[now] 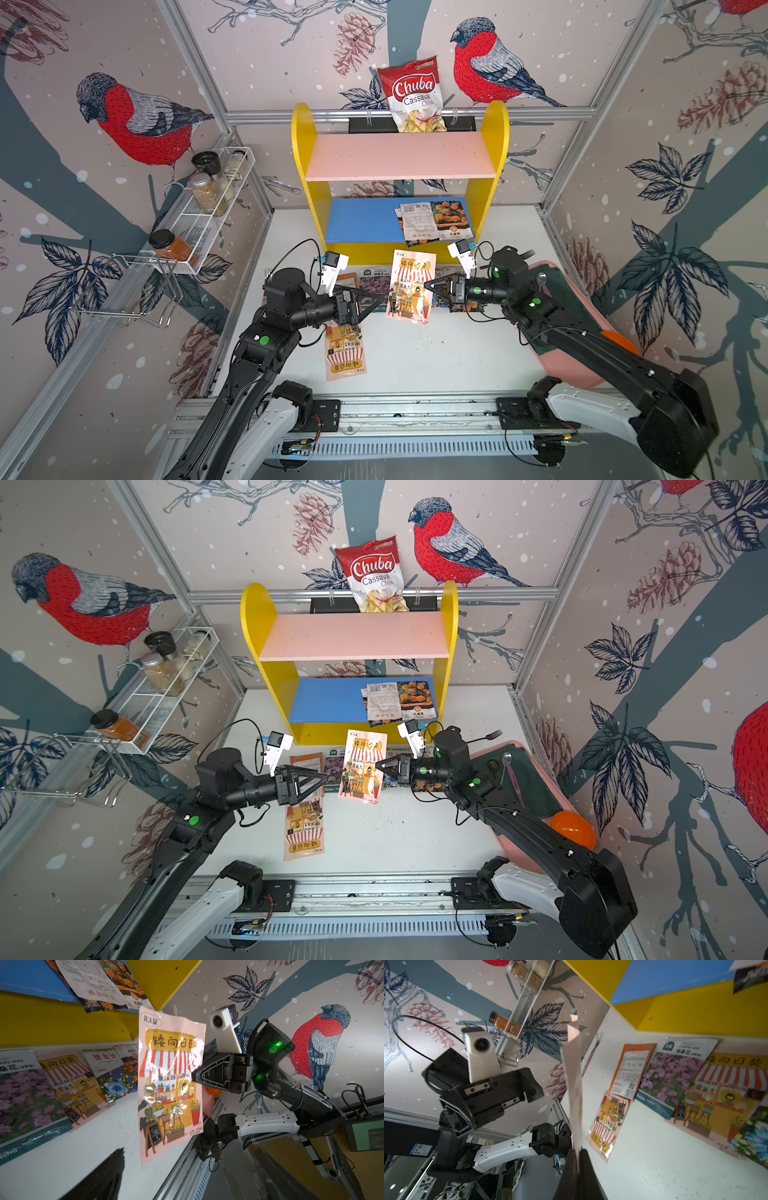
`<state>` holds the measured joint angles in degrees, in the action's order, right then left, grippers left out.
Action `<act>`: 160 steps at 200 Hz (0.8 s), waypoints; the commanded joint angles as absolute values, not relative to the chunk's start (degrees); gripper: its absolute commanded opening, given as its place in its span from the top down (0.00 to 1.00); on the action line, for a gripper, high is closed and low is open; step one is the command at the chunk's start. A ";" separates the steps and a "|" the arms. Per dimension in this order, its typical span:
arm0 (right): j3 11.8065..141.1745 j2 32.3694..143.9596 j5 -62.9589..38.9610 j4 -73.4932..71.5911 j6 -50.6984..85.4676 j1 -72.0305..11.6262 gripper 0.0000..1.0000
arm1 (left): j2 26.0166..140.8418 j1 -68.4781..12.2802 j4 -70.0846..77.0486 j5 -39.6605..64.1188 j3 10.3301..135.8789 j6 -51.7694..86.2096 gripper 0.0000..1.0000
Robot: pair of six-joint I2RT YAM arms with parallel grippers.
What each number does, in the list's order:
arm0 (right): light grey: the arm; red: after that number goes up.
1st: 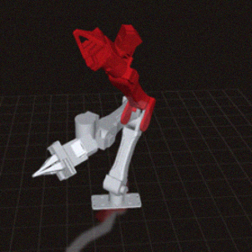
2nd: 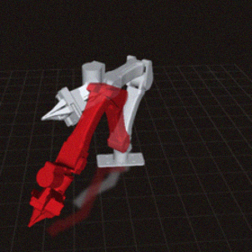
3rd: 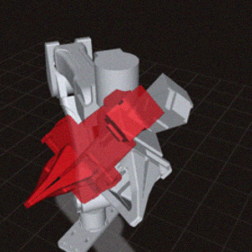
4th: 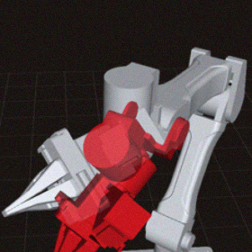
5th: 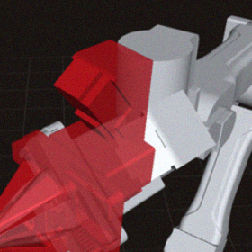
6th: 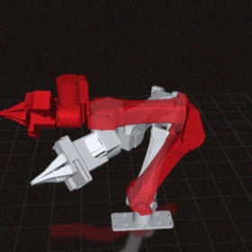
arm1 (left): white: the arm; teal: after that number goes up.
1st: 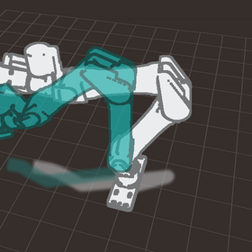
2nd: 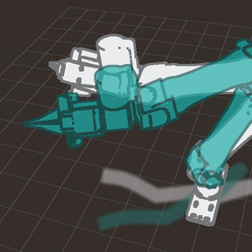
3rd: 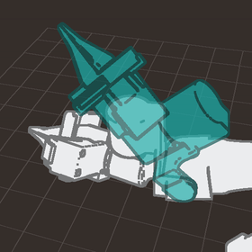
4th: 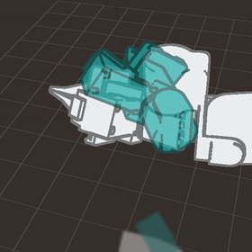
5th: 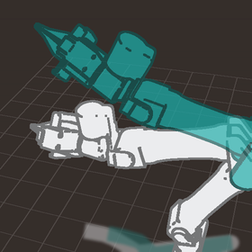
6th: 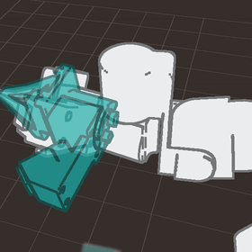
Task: Take the seed bag off the shelf
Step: Pick up the seed packet from the shelf, then place the seed packet at the center of the board.
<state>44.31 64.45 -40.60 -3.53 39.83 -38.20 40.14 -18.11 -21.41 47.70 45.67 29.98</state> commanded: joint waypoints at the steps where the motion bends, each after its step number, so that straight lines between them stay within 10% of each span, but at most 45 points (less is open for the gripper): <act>1: 45.31 66.47 -39.91 2.26 36.83 -41.19 1.00 | 38.93 -18.11 -27.66 45.75 48.15 22.98 0.03; 160: 45.76 92.82 -32.37 -16.78 49.92 -55.74 1.00 | 31.60 -18.15 -31.59 39.51 47.93 19.17 0.03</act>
